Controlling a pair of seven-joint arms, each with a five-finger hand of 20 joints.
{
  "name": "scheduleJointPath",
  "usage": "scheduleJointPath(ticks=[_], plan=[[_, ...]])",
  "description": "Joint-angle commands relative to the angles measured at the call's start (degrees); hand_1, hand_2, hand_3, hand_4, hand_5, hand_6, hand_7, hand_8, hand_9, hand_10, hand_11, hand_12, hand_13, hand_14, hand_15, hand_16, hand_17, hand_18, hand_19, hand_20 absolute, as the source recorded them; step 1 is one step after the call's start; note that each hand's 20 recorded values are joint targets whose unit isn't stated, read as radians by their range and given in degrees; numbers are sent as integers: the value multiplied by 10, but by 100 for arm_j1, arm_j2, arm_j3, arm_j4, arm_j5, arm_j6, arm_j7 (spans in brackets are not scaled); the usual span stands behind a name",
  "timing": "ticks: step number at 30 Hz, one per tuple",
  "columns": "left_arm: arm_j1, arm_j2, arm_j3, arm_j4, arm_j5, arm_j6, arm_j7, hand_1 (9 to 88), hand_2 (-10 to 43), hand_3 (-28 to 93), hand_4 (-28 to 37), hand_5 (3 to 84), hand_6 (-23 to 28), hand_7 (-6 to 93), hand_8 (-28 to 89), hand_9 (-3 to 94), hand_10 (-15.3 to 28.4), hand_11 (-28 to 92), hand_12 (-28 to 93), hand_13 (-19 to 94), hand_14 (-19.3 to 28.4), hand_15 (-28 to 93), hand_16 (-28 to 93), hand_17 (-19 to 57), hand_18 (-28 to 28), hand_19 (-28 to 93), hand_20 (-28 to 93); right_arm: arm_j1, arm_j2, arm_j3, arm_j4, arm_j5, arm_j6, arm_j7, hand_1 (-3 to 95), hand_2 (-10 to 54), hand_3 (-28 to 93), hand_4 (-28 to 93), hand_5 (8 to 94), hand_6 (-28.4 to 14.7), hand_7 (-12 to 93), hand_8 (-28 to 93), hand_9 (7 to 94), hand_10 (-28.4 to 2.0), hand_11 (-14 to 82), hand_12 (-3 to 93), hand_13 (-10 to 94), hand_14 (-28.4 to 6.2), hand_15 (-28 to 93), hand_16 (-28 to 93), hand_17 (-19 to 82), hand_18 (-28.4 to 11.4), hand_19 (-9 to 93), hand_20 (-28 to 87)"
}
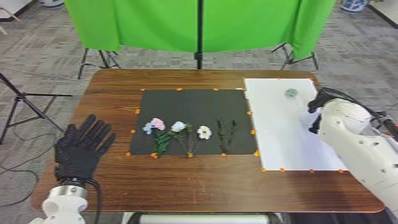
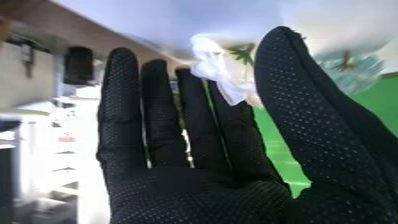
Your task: Arrange flowers
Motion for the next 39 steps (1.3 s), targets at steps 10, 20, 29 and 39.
scheduleJointPath(ticks=[10, 20, 29, 39], plan=[[191, -84, 40, 14, -11, -17, -25, 275, 127, 737, -283, 447, 67, 172, -94, 406, 148, 265, 136, 320, 139, 403, -50, -37, 143, 330, 139, -235, 223, -520, -113, -627, 1212, -278, 527, -28, 702, -283, 660, -31, 212, -42, 625, -141, 199, 172, 421, -128, 389, 130, 196, -188, 618, 219], [184, -78, 16, 14, -15, 8, -23, 275, 126, 737, -283, 448, 67, 174, -95, 407, 148, 265, 136, 319, 140, 403, -50, -38, 143, 331, 138, -396, 465, -469, -1026, -837, 2052, -667, 530, -54, 717, -283, 696, -39, 203, -32, 650, -151, 213, 186, 445, -135, 405, 136, 197, -193, 603, 208], [160, -75, 13, 29, 19, 0, -64, 274, 126, 738, -283, 448, 68, 174, -95, 406, 147, 265, 136, 319, 140, 402, -51, -38, 143, 332, 138, -40, 274, -985, -1952, -912, 1687, -1840, 495, -52, 750, -283, 680, -46, 168, -44, 625, -158, 201, 185, 431, -139, 408, 135, 190, -195, 599, 205], [84, -61, 27, 61, 147, -85, -145, 275, 127, 737, -283, 446, 68, 172, -95, 405, 147, 265, 136, 317, 140, 401, -50, -38, 143, 332, 137, 338, 215, -1874, -2089, -1184, 370, -2653, 483, -20, 790, -283, 629, -47, 150, -125, 569, -158, 181, 187, 405, -131, 386, 144, 177, -192, 588, 208]])
